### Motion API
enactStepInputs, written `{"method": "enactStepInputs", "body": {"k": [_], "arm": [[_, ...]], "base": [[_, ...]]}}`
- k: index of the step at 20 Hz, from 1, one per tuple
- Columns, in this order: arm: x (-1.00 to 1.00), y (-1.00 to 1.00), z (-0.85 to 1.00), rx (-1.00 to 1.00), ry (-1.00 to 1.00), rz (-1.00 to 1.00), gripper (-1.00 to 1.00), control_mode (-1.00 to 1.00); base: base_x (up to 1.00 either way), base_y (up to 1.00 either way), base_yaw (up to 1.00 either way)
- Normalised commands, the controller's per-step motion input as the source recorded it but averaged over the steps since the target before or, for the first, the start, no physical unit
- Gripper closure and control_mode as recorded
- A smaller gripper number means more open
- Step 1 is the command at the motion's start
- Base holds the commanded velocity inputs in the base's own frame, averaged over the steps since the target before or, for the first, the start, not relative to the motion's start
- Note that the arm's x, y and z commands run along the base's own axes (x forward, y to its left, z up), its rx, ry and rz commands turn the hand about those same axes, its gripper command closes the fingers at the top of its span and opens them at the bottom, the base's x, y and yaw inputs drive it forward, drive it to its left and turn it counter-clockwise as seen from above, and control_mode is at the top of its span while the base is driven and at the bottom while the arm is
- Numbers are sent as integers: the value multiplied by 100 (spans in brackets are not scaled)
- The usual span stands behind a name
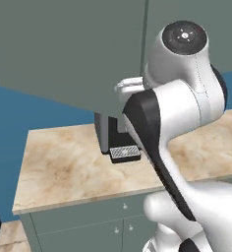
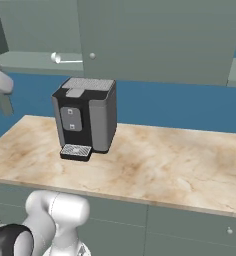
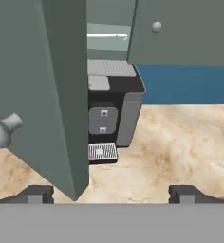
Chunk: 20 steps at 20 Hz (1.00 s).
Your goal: Open the cabinet and move the ladle to the pot. Then close the cabinet.
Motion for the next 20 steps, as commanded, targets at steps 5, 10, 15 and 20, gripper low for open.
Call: {"method": "enactStepInputs", "body": {"k": [5, 10, 15, 20], "arm": [[-7, -100, 4, 29, 0, 1, -100, -100], [40, -81, 13, 49, 0, 23, -100, -100], [81, 10, -1, 36, 1, 30, -100, -100], [73, 79, -12, 18, 4, 27, -100, -100]], "base": [[0, 0, 0], [0, 0, 0], [0, 0, 0], [0, 0, 0]]}}
